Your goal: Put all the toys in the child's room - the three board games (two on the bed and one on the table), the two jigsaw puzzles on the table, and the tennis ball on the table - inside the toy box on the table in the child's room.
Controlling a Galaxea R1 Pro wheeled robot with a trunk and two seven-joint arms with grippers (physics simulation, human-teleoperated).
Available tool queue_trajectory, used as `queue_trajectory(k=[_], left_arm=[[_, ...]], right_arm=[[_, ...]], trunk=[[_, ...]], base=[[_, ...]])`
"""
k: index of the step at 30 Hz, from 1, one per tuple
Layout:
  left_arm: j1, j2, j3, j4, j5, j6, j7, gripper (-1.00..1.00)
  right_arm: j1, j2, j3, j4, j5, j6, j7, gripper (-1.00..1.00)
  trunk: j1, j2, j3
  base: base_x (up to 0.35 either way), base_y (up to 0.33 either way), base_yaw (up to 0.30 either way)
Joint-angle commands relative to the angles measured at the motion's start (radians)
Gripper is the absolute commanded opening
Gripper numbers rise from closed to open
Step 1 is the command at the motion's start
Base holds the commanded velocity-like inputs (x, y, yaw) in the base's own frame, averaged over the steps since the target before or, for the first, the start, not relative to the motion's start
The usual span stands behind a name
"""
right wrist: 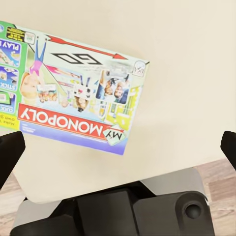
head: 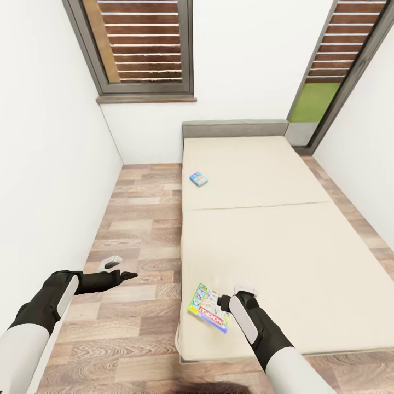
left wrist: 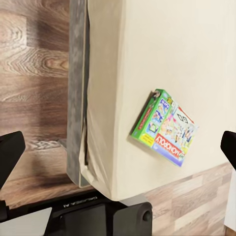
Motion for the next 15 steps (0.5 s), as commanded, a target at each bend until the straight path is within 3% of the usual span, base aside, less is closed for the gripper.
queue_trajectory(k=[1, 15], left_arm=[[-0.001, 0.000, 0.002, 0.000, 0.001, 0.005, -0.003, 1.00], [-0.001, 0.000, 0.002, 0.000, 0.001, 0.005, -0.003, 1.00]], right_arm=[[-0.001, -0.001, 0.003, -0.001, -0.010, 0.001, -0.010, 1.00], [-0.001, 0.000, 0.003, -0.001, -0.010, 0.001, -0.010, 1.00]], trunk=[[0.000, -0.002, -0.003], [0.000, -0.002, -0.026]], base=[[0.000, 0.000, 0.000], [0.000, 0.000, 0.000]])
